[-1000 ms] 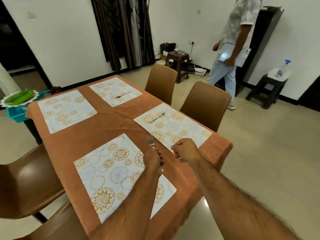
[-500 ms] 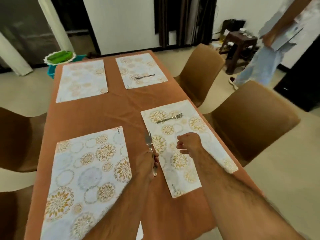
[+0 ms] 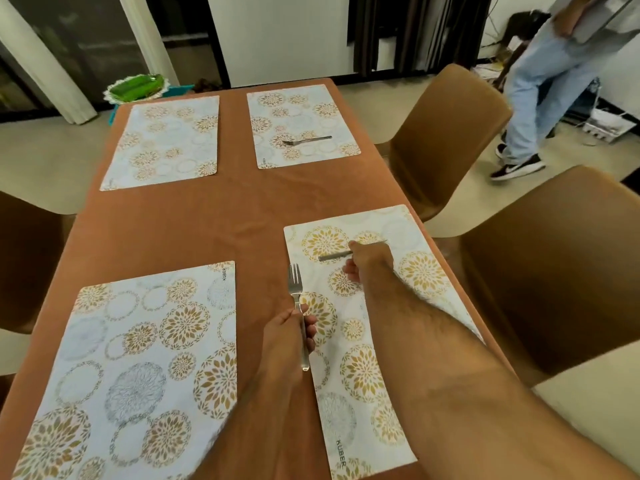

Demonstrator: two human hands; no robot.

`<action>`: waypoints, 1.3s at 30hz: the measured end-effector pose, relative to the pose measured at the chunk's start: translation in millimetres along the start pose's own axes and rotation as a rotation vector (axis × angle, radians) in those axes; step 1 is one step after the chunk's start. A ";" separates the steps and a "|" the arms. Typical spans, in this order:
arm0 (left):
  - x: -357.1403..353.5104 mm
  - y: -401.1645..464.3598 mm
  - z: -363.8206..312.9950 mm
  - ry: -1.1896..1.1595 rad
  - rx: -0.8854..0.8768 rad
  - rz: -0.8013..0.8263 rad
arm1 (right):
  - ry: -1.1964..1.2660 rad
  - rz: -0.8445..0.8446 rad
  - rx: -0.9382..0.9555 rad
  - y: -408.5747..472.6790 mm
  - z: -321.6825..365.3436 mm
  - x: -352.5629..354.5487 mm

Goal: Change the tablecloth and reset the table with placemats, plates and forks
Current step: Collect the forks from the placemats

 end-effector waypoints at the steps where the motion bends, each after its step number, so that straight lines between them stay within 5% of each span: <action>1: -0.5 3.7 0.9 -0.016 0.008 0.008 | -0.011 -0.006 -0.004 4.8 -0.1 -2.3; 13: -3.6 -2.1 -2.5 -0.011 -0.028 -0.015 | -0.382 0.110 -0.006 19.4 0.0 -2.6; 25: -8.1 -35.1 -3.5 0.067 0.016 -0.100 | -0.251 0.636 -0.027 -126.4 -5.3 35.0; 31: -26.6 -66.0 -3.3 -0.034 0.149 -0.085 | -0.273 0.601 0.002 -165.1 -15.6 39.5; 39: -25.0 -96.0 -20.0 -0.078 0.100 0.015 | -0.274 0.519 0.065 -189.8 4.7 49.6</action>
Point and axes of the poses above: each hand's wrist, its own y-axis towards the middle knuckle, its own x-axis out of the back of the hand, z = x × y, the point moved 4 cm from there along y, towards the middle knuckle, and after that the axes turned 13 degrees about y, right-handed, at the moved point
